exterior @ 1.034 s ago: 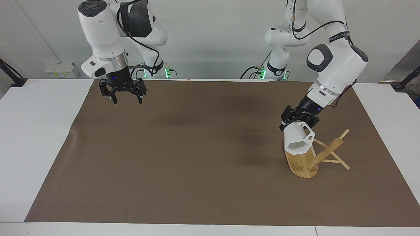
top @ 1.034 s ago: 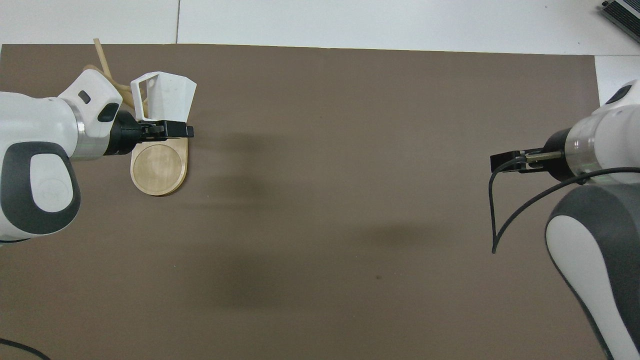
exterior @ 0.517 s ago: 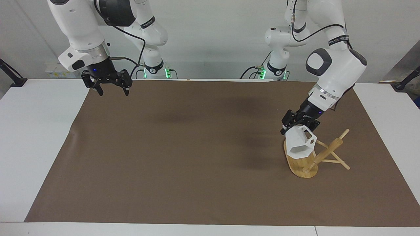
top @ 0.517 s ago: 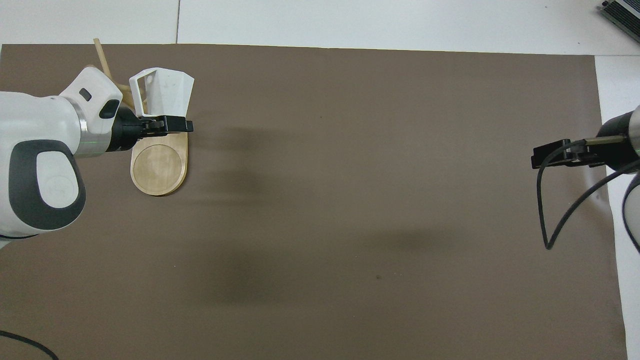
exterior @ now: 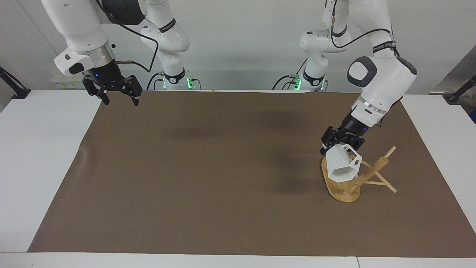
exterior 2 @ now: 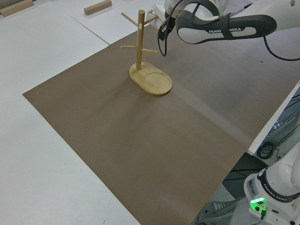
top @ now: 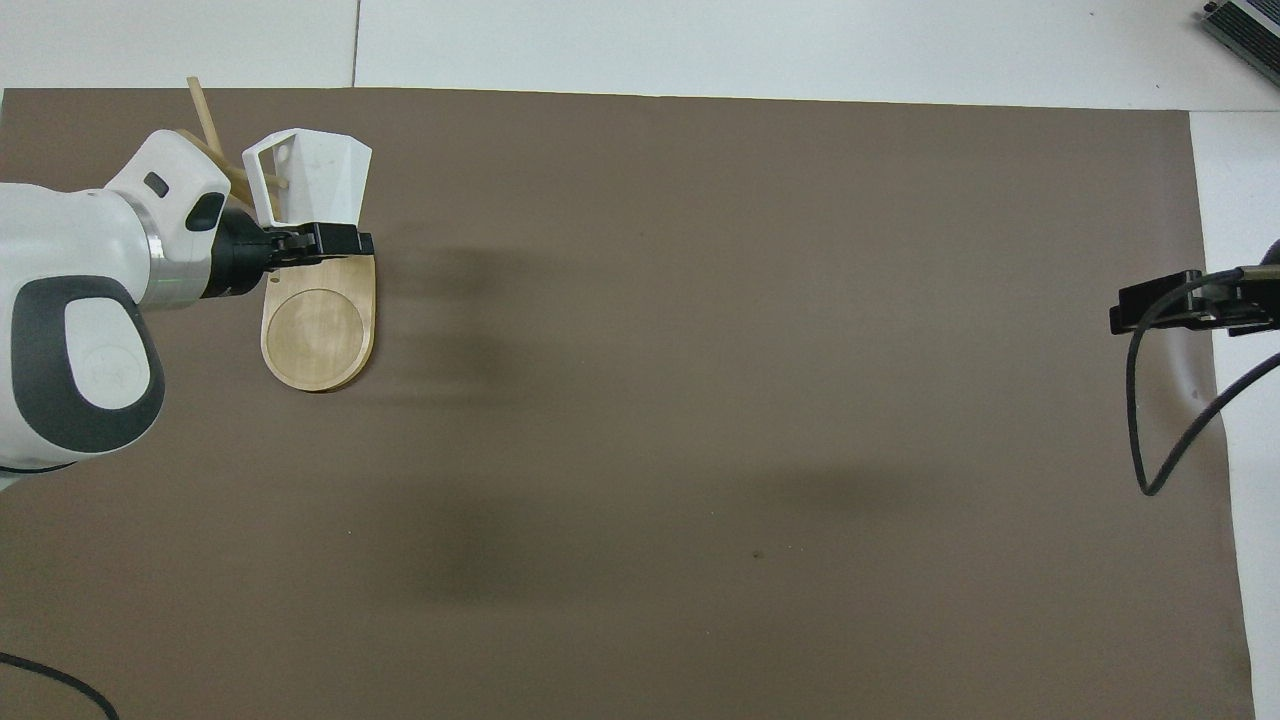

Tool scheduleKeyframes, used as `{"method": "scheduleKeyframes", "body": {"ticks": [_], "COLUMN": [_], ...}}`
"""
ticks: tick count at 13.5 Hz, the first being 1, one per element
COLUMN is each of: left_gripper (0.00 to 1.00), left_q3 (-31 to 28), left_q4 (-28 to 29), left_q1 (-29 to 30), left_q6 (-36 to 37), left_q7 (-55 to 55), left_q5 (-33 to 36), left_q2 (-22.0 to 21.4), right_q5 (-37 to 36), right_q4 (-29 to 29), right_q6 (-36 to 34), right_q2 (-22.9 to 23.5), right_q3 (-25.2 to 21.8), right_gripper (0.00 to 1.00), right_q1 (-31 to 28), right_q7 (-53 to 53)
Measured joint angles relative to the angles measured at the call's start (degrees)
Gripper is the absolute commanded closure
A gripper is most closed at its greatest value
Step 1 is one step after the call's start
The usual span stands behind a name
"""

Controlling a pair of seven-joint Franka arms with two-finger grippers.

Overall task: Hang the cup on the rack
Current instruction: 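Lower the cup handle onto a rack peg with the left gripper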

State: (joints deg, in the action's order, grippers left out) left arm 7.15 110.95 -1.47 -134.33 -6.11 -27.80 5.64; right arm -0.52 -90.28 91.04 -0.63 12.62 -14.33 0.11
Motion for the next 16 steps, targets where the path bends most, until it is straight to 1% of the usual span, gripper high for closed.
{"method": "scheduleKeyframes", "body": {"ticks": [6,16], "left_gripper": [1.0,1.0], "left_q3": [0.0,-0.3], "left_q4": [0.0,0.4], "left_q1": [0.6,0.8], "left_q6": [0.0,0.0], "left_q7": [0.0,0.0], "left_q5": [0.0,0.0], "left_q2": [0.5,0.5], "right_q5": [0.0,0.0], "right_q4": [-0.4,-0.4], "right_q6": [0.0,0.1], "right_q2": [-0.1,-0.2], "right_q3": [0.3,0.3], "right_gripper": [0.0,0.0], "right_q1": [1.2,1.2], "right_q7": [1.6,1.6]}}
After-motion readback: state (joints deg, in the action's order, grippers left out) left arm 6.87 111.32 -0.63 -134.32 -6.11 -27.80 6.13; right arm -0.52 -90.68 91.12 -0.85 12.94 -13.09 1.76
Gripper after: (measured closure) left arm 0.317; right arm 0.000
